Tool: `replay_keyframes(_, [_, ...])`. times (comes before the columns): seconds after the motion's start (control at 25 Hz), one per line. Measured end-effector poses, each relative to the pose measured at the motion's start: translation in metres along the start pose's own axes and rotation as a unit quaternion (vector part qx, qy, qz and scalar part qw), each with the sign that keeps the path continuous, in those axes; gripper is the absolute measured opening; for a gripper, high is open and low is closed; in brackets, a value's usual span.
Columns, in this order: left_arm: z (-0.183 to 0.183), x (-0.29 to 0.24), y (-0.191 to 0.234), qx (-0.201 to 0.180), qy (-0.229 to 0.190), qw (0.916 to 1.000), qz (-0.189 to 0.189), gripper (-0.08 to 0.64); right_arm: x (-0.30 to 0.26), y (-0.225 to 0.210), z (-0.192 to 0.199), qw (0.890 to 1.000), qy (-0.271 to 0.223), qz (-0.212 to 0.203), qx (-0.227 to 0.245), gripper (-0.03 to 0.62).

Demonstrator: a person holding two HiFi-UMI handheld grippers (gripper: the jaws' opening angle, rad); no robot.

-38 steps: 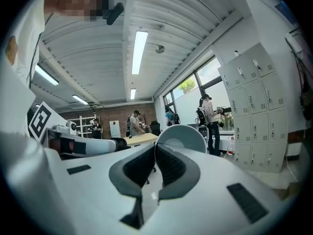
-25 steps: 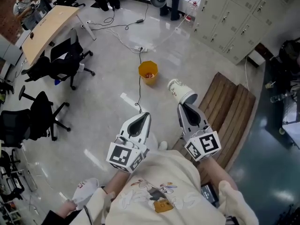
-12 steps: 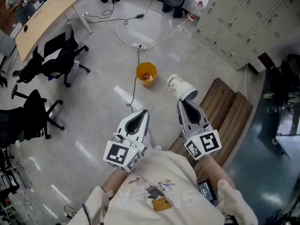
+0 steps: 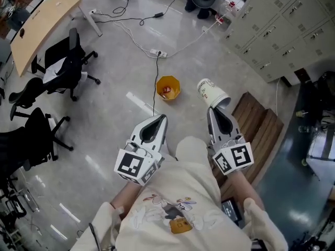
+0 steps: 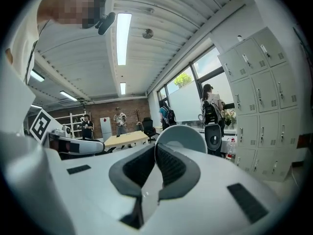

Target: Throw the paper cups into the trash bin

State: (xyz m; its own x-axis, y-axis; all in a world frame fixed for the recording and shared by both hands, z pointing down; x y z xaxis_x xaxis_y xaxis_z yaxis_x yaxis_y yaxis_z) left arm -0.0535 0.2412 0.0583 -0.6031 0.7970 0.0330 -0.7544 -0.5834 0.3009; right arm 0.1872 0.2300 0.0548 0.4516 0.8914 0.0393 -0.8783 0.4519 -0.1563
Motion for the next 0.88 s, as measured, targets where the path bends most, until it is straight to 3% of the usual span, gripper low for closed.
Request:
replay_keyframes(0.32, [0.002, -0.090, 0.042, 0.006, 0.016, 0.9995, -0.028, 0.005, -0.085, -0.062, 0.011, 0.999, 0.025, -0.038, 0.010, 0.021])
replay_keyframes(0.6, [-0.001, -0.191, 0.069, -0.017, 0.014, 0.9967, -0.078, 0.005, -0.167, -0.134, -0.002, 0.989, 0.027, -0.142, 0.013, 0.021])
replay_keyframes(0.88, [-0.006, -0.247, 0.079, -0.023, -0.009, 0.9910, -0.132, 0.005, -0.223, -0.172, -0.002, 0.972, 0.033, -0.232, 0.021, 0.021])
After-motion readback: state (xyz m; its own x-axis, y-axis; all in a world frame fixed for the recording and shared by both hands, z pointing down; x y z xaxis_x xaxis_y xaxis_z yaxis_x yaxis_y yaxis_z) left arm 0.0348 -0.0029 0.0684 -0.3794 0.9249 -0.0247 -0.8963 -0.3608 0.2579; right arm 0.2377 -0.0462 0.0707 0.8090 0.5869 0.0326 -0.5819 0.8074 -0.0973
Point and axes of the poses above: the fingertips, and each gripper's own axes: x backward along the fingers, y to its left, z out of its underside, the point moved 9 cm from there along x, backward along the fingers, and after that the axes turned 11 degrees about -y, right-handed, at the moved point
